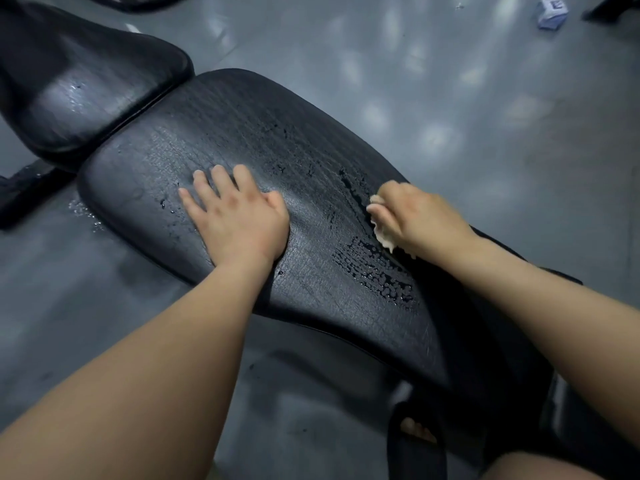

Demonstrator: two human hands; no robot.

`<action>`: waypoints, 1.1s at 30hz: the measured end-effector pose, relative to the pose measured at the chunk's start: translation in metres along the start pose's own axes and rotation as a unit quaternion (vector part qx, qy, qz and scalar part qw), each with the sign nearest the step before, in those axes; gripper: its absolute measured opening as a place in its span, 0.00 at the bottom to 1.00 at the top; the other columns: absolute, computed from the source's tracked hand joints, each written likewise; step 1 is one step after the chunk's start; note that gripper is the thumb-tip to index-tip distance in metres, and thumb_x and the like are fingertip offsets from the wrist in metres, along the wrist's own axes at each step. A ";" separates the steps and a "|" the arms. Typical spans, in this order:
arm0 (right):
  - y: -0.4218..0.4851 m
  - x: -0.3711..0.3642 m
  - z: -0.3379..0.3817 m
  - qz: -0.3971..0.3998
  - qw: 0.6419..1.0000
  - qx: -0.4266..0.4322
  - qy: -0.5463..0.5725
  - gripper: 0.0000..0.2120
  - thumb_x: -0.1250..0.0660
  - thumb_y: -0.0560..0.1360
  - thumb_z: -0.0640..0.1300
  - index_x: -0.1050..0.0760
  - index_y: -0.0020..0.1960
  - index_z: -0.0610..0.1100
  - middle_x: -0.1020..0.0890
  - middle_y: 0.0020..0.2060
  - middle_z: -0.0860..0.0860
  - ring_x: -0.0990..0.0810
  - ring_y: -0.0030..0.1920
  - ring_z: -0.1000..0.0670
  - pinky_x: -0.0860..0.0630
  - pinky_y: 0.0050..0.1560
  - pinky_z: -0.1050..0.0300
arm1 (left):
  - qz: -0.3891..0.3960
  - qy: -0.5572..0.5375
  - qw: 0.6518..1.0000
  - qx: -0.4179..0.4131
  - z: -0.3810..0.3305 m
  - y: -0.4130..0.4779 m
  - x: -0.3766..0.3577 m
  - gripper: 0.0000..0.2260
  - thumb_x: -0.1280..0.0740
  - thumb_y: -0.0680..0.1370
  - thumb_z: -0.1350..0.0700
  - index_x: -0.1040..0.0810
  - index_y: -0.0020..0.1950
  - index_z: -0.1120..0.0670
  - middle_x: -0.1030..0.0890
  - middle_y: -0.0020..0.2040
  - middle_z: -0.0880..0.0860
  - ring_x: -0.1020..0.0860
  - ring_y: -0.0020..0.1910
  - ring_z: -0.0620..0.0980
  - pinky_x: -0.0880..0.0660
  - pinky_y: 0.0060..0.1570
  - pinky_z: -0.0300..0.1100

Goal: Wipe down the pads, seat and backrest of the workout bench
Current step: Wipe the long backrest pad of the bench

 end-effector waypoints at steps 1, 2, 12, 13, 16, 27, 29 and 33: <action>0.005 -0.003 0.001 -0.004 1.000 -0.010 0.007 0.18 0.47 0.83 0.60 0.30 0.57 0.46 0.22 0.50 0.45 0.21 0.48 0.40 0.30 0.43 0.52 | -0.002 -0.001 1.000 0.000 0.000 0.000 0.000 0.21 0.45 0.74 0.47 0.28 0.62 0.58 0.28 0.68 0.61 0.36 0.73 0.66 0.45 0.74 0.66; 0.005 -0.005 0.003 -0.012 1.000 -0.008 0.005 0.19 0.47 0.83 0.60 0.30 0.61 0.46 0.23 0.52 0.45 0.21 0.50 0.40 0.28 0.44 0.51 | -0.004 -0.001 1.000 0.000 -0.001 0.000 0.000 0.21 0.44 0.74 0.48 0.28 0.61 0.58 0.28 0.68 0.61 0.36 0.73 0.66 0.45 0.73 0.66; 0.025 -0.016 -0.004 -0.049 0.995 0.033 -0.075 0.16 0.43 0.83 0.55 0.29 0.68 0.53 0.27 0.47 0.46 0.26 0.45 0.42 0.33 0.36 0.54 | -0.012 0.002 1.000 0.003 0.000 0.000 -0.003 0.21 0.44 0.74 0.47 0.28 0.62 0.57 0.27 0.68 0.61 0.35 0.73 0.66 0.44 0.73 0.66; 0.031 -0.016 -0.006 -0.060 0.996 0.003 -0.062 0.15 0.42 0.83 0.54 0.29 0.68 0.53 0.27 0.47 0.46 0.25 0.46 0.41 0.33 0.36 0.53 | -0.012 0.004 1.000 0.002 0.000 0.000 -0.003 0.22 0.45 0.74 0.47 0.28 0.62 0.57 0.27 0.68 0.61 0.35 0.73 0.66 0.44 0.74 0.66; 0.026 -0.020 0.011 -0.058 0.998 0.004 -0.035 0.16 0.40 0.82 0.50 0.28 0.68 0.48 0.26 0.50 0.45 0.23 0.47 0.40 0.29 0.38 0.53 | -0.010 0.008 1.000 0.001 -0.001 0.001 -0.003 0.22 0.45 0.74 0.47 0.28 0.63 0.57 0.28 0.69 0.61 0.36 0.73 0.65 0.45 0.74 0.65; 0.051 -0.016 -0.002 -0.056 0.997 -0.029 -0.041 0.15 0.41 0.83 0.53 0.28 0.69 0.53 0.26 0.51 0.45 0.23 0.48 0.38 0.31 0.39 0.51 | -0.016 0.010 1.000 0.004 -0.001 0.000 -0.003 0.21 0.43 0.74 0.47 0.28 0.62 0.57 0.27 0.68 0.60 0.35 0.73 0.66 0.44 0.74 0.65; 0.048 -0.019 0.009 -0.058 0.998 -0.010 -0.026 0.15 0.40 0.83 0.51 0.28 0.67 0.50 0.26 0.53 0.45 0.22 0.48 0.38 0.32 0.39 0.52 | -0.019 0.011 1.000 0.003 -0.002 0.000 -0.004 0.20 0.43 0.74 0.48 0.28 0.61 0.57 0.27 0.68 0.60 0.35 0.73 0.66 0.44 0.74 0.65; 0.029 -0.017 0.029 -0.017 0.993 0.114 -0.019 0.16 0.41 0.82 0.53 0.29 0.68 0.51 0.26 0.52 0.48 0.23 0.47 0.43 0.28 0.35 0.54 | -0.020 0.013 1.000 0.003 -0.001 0.000 -0.004 0.21 0.43 0.74 0.48 0.28 0.62 0.57 0.27 0.69 0.60 0.35 0.73 0.65 0.44 0.74 0.65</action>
Point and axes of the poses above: each hand's wrist, its own y-axis towards the middle knuckle, its own x-axis out of the back of the hand, z = x × y, the point moved 1 cm from there along y, towards the middle knuckle
